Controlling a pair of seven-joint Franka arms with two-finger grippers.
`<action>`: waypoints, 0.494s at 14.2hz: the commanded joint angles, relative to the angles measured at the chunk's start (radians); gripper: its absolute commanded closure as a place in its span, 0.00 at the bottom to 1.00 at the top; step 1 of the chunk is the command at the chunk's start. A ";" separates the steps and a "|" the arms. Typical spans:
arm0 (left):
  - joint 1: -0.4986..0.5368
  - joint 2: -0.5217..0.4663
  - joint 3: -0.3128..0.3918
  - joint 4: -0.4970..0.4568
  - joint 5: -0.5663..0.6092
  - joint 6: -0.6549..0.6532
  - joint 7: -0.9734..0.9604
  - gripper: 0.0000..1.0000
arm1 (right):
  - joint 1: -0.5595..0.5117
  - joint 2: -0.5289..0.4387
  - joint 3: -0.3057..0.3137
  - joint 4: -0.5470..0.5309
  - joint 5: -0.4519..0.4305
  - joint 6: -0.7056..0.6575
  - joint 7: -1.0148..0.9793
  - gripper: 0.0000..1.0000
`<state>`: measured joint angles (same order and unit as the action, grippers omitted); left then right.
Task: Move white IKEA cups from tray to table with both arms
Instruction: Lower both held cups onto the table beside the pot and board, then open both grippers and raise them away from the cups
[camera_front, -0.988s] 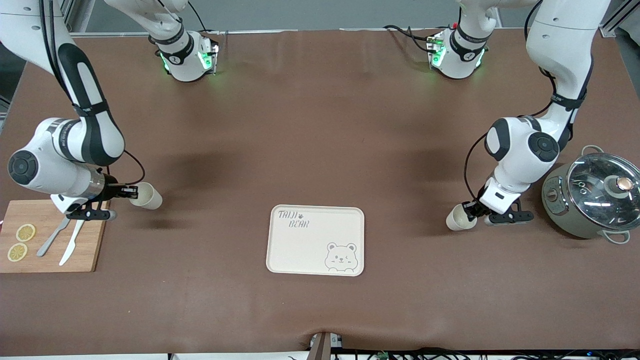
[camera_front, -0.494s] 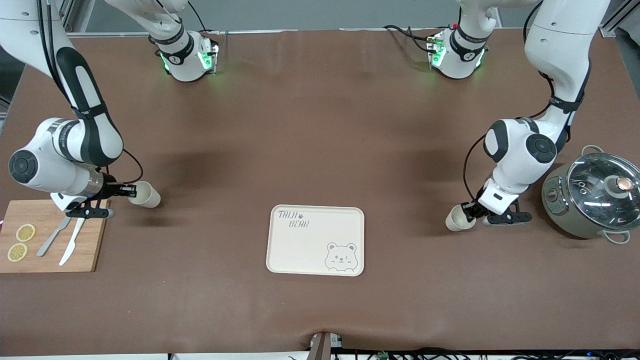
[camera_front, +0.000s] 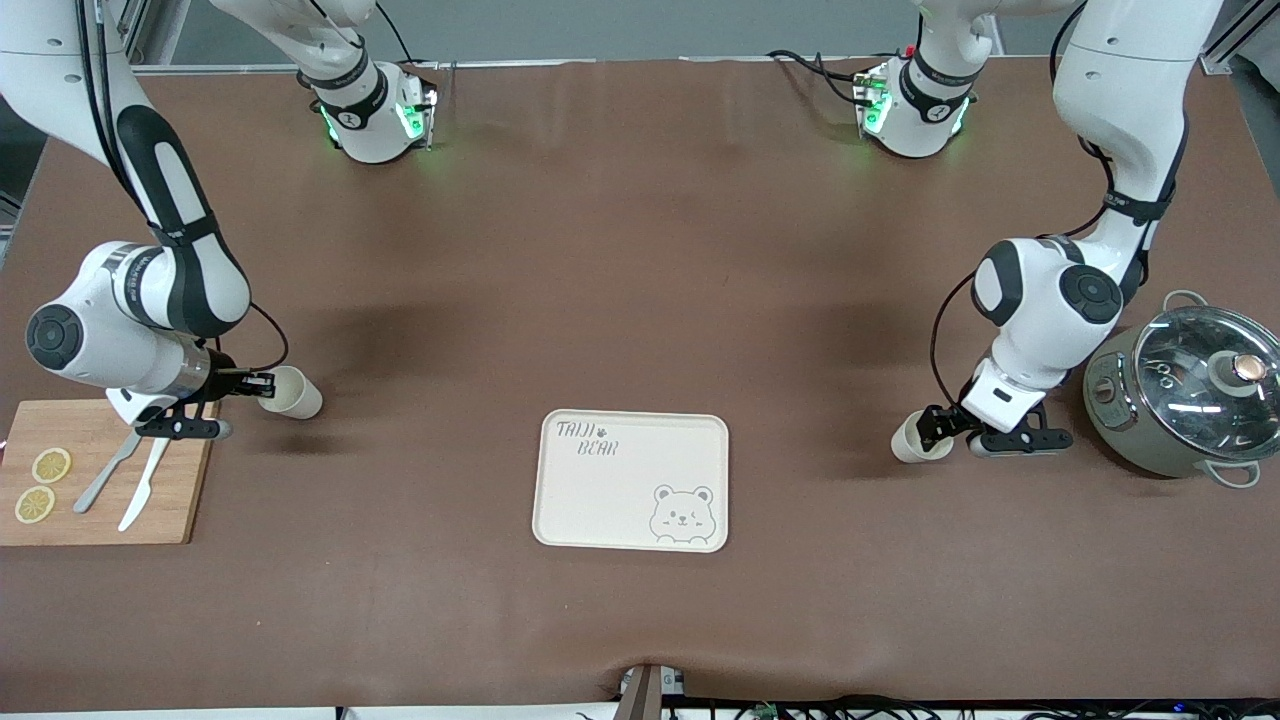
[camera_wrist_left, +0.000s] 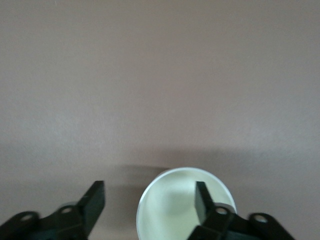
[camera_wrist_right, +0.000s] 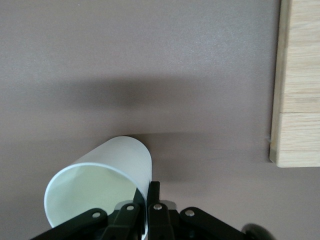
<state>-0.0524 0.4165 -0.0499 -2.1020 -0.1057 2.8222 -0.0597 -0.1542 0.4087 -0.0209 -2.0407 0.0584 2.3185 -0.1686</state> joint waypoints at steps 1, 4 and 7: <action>0.003 -0.073 -0.005 -0.003 -0.017 -0.068 0.023 0.00 | -0.031 0.002 0.021 -0.004 -0.009 0.013 -0.006 0.67; 0.003 -0.155 -0.002 0.097 -0.011 -0.331 0.018 0.00 | -0.030 0.001 0.021 0.004 -0.009 0.002 -0.005 0.27; 0.000 -0.167 -0.002 0.369 -0.008 -0.773 0.001 0.00 | -0.028 0.001 0.021 0.010 -0.009 0.004 0.000 0.00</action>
<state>-0.0526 0.2512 -0.0502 -1.8995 -0.1057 2.2883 -0.0597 -0.1594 0.4112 -0.0203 -2.0381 0.0584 2.3207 -0.1681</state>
